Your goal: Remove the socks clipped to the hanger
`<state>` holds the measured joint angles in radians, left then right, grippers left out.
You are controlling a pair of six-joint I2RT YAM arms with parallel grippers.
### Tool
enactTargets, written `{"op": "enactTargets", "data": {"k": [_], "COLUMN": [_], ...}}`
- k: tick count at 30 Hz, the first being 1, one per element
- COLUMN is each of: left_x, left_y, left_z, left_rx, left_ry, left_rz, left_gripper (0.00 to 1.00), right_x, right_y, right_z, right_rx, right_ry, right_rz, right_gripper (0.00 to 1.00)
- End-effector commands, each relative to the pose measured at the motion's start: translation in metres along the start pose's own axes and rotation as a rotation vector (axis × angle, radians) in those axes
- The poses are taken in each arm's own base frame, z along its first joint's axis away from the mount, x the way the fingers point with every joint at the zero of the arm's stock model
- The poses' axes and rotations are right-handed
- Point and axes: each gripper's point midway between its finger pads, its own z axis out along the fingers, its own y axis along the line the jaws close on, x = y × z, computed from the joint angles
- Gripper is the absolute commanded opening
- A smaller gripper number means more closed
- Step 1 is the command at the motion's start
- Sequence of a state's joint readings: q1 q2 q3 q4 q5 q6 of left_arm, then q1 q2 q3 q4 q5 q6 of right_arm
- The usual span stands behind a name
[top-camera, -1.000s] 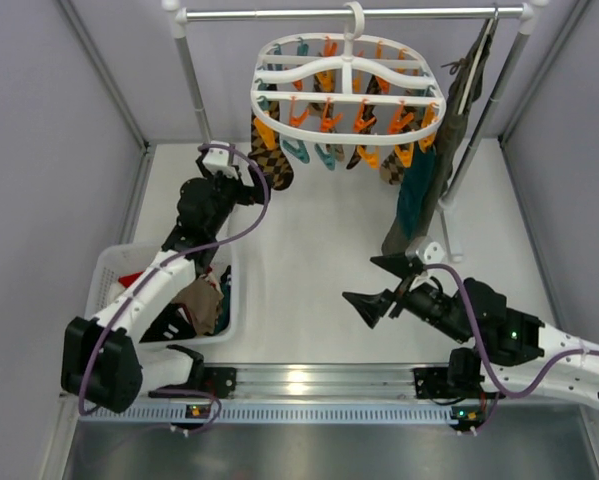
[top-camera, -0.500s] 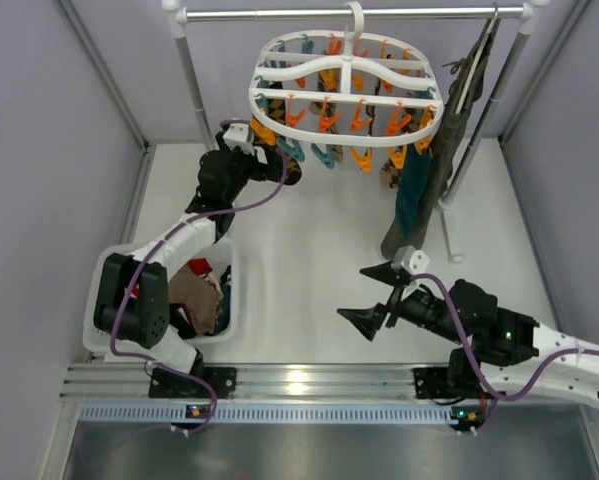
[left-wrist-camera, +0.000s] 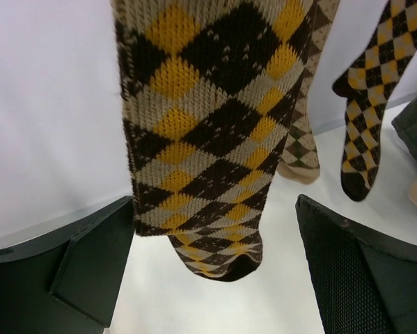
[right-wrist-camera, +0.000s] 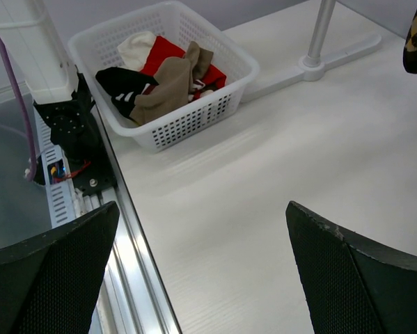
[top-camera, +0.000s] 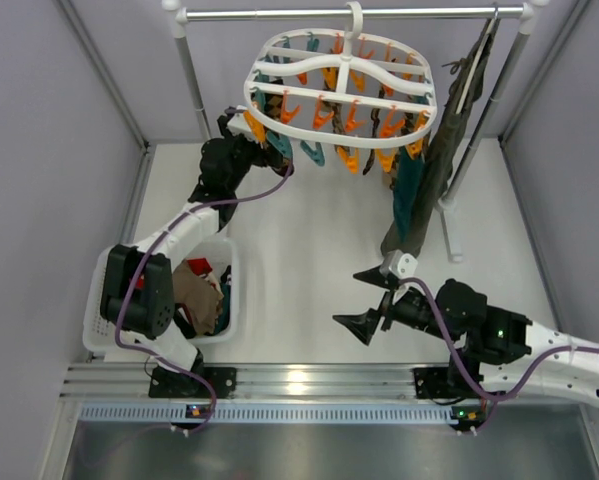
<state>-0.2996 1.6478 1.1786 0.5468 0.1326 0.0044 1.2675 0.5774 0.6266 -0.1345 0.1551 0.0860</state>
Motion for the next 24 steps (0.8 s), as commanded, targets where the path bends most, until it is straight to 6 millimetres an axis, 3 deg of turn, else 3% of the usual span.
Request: {"op": "enactTargets", "data": {"k": [1,6,17,20,21,24], "left_x": [-0.038,-0.029,-0.023,-0.018,-0.017,-0.016], "left_y": [0.013,0.025,0.000,-0.004,-0.004,0.000], "left_z": [0.006,0.003,0.034,0.038,0.037,0.031], "left_rx": [-0.046,-0.126,0.029,0.043,0.044,-0.019], "left_ry": [-0.117,-0.106,-0.116,-0.117,-0.117,-0.122], "left_rz": [0.050,0.010,0.016,-0.018,-0.023,-0.060], "left_gripper": [0.99,0.99,0.98,0.81,0.48,0.05], "right_x": [-0.008,-0.006,0.001,0.004,0.006,0.005], "right_y": [0.004,0.005,0.009,0.009,0.008,0.006], "right_z": [0.003,0.007,0.012,0.012,0.012,0.011], "right_rx": [-0.026,-0.030,-0.059,-0.060,-0.058,-0.045], "right_ry": [-0.037,-0.034,-0.008,-0.005,-0.002,-0.017], "right_rz": [-0.010,-0.018,-0.060,-0.066,-0.067,-0.066], "right_gripper": [0.99,0.99,1.00,0.99,1.00,0.99]}}
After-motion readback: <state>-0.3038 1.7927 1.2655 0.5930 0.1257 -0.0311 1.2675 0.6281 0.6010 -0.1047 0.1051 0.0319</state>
